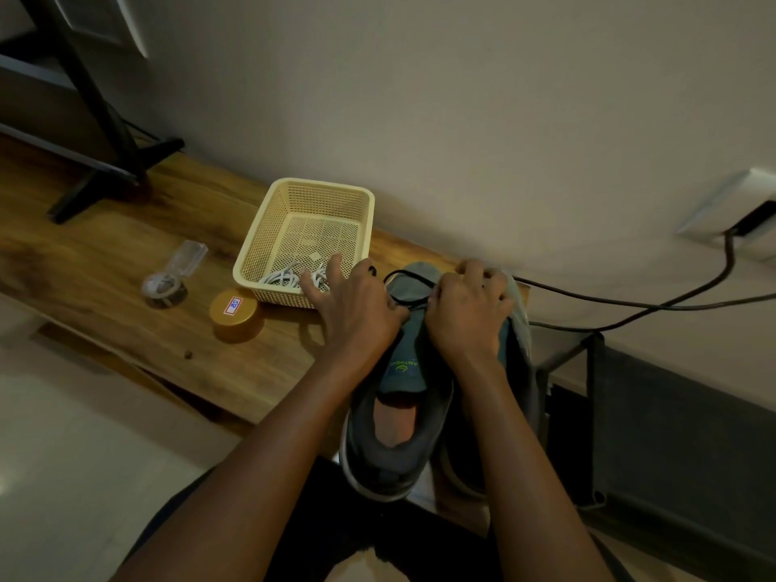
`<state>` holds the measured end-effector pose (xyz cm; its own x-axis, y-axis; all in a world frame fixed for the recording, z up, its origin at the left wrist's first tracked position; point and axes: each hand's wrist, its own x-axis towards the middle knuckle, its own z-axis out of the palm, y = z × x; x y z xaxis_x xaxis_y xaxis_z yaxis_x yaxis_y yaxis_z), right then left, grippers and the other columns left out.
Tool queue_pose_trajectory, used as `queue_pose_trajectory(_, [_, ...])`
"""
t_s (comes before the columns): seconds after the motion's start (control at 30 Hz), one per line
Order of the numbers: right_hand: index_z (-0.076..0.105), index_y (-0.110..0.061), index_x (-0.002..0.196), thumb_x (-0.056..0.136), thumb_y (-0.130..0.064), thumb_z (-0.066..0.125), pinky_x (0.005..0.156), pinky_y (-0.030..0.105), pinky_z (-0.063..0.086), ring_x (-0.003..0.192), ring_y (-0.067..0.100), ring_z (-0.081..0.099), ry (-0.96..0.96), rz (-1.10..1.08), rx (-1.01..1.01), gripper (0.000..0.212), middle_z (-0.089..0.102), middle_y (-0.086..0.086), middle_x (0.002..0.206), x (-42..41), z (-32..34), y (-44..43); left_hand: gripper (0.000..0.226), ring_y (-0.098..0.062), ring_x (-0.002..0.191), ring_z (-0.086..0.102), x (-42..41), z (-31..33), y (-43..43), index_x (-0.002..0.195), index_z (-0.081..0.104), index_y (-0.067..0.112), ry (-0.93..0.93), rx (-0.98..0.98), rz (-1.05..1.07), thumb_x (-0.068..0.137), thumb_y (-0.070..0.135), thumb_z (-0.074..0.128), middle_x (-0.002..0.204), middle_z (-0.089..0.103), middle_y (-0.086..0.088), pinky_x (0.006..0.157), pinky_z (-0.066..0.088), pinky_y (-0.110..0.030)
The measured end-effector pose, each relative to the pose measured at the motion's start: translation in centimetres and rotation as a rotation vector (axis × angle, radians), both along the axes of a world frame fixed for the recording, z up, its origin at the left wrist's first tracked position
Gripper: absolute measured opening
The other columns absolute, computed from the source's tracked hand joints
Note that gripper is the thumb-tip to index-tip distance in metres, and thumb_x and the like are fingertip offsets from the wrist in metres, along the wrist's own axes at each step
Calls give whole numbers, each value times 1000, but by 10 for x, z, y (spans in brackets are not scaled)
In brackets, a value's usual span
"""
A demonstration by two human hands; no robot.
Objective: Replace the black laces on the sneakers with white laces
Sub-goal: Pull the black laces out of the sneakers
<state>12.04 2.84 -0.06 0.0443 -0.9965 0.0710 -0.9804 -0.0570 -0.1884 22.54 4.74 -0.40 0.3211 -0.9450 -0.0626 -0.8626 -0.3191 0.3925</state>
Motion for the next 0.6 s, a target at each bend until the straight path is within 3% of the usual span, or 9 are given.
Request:
queue_pose_trajectory(0.17, [54,-9,105,90,-6,46,93,41,28,115,33,35,-216,-343,-228,17,41,12,125,-3,7,-3,24,-22,145,4,-1,2,2,103,66,19,30,-29,23,82,30,66,144,42,6,111,-4,-54])
queue_pose_trajectory(0.3, [62,-17,100,80,0,52,99,43,26,122,31,31,-267,-205,-221,28,44,6,130,-6,7,-6,35,-22,145,4,0,4,3,115,62,15,33,-18,13,83,30,65,141,46,4,111,-4,-54])
queue_pose_trajectory(0.43, [68,-26,109,84,-13,57,106,45,16,132,32,20,-147,23,0,30,40,1,140,-3,6,-3,14,-23,145,3,1,2,1,91,67,20,9,-2,-6,83,32,65,149,35,7,111,-4,-56])
queue_pose_trajectory(0.53, [68,-22,108,86,-20,57,106,49,19,130,35,22,-48,37,76,24,44,4,133,-1,3,0,12,-23,145,4,0,1,1,74,61,24,13,-6,-10,83,32,65,150,34,8,110,-3,-56])
queue_pose_trajectory(0.6, [68,-18,107,86,-20,57,105,49,21,127,35,24,-29,17,64,23,46,5,130,-2,3,0,14,-23,145,4,0,0,1,72,60,24,12,-12,-10,83,32,65,150,34,8,110,-3,-56])
